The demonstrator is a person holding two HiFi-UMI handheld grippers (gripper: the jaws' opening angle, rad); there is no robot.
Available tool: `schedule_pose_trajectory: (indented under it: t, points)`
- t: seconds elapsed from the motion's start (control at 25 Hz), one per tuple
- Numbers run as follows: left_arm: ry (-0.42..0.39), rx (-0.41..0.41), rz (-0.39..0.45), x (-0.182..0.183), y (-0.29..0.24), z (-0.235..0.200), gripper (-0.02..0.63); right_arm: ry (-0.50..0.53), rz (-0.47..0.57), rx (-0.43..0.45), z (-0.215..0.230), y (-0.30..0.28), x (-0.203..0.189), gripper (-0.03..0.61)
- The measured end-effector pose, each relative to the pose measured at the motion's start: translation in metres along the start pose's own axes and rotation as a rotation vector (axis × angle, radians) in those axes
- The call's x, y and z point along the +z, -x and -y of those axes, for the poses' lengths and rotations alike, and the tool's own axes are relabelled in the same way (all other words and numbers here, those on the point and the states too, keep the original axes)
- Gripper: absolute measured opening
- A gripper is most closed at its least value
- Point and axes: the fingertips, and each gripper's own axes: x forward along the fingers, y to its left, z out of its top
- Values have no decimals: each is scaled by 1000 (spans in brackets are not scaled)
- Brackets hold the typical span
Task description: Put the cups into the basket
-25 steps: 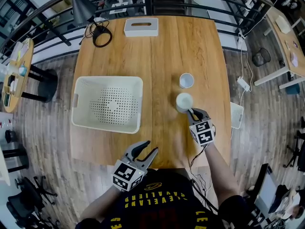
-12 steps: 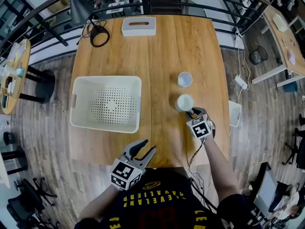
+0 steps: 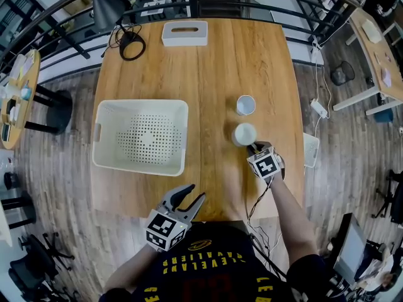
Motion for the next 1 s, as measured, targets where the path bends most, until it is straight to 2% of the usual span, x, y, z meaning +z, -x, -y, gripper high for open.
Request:
schedule_pose_trajectory:
  t: [0.36, 0.56, 0.84, 1.0]
  points:
    - [4, -14, -13, -2, -3, 1, 144, -72, 54, 18, 0, 2, -12, 52]
    - [1, -21, -18, -2, -3, 2, 144, -99, 103, -7, 0, 11, -10, 57]
    - [-3, -28, -30, -4, -4, 4, 144, -61, 145, -22, 1, 14, -5, 51]
    - [-3, -23, -32, -4, -4, 2, 144, -37, 243, -29, 1, 22, 5, 48]
